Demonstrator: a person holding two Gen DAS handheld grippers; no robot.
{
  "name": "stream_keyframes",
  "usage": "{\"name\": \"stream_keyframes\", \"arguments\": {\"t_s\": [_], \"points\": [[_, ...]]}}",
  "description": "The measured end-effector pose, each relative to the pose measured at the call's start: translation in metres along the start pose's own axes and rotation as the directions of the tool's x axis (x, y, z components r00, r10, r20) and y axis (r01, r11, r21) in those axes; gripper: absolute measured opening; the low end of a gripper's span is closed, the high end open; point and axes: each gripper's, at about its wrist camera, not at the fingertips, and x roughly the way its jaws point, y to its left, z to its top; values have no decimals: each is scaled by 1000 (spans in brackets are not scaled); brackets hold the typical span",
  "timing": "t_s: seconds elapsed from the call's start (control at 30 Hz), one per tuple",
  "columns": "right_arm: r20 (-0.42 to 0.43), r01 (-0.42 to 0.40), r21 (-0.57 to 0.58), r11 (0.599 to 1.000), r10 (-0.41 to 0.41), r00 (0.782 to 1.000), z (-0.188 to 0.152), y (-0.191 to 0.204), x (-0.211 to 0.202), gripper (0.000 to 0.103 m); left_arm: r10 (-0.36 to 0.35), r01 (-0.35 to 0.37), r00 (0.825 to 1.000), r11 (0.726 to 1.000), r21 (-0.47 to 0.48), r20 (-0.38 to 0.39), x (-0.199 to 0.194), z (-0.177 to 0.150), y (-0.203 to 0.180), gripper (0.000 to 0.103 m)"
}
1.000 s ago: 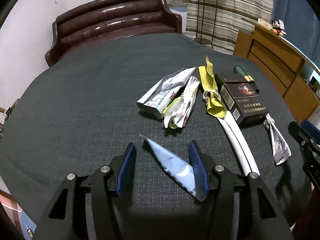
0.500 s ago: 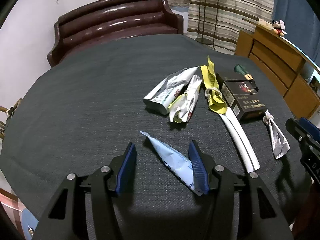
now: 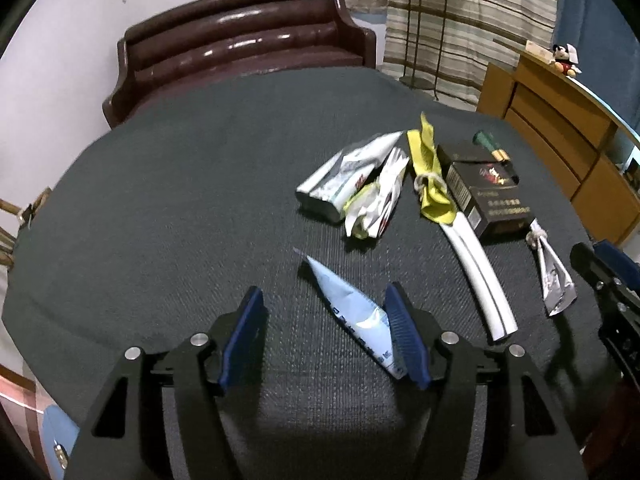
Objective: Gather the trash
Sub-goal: 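Close the left tool on the blue-white toothpaste tube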
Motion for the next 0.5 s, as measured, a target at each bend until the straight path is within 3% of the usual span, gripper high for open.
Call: {"name": "stream_keyframes", "arguments": {"t_s": [0.1, 0.33, 0.5], "points": [[3, 1, -1, 1000, -1, 1000, 0, 0, -2, 50, -11, 11, 1000, 1000, -11, -4, 1, 1, 3, 62], [2, 0, 0, 1000, 0, 1000, 0, -2, -3, 50, -71, 71, 997, 997, -21, -10, 0, -2, 13, 42], [-6, -4, 2, 1000, 4, 1000, -1, -4, 0, 50, -102, 102, 995, 995, -17, 4, -1, -2, 15, 35]]}}
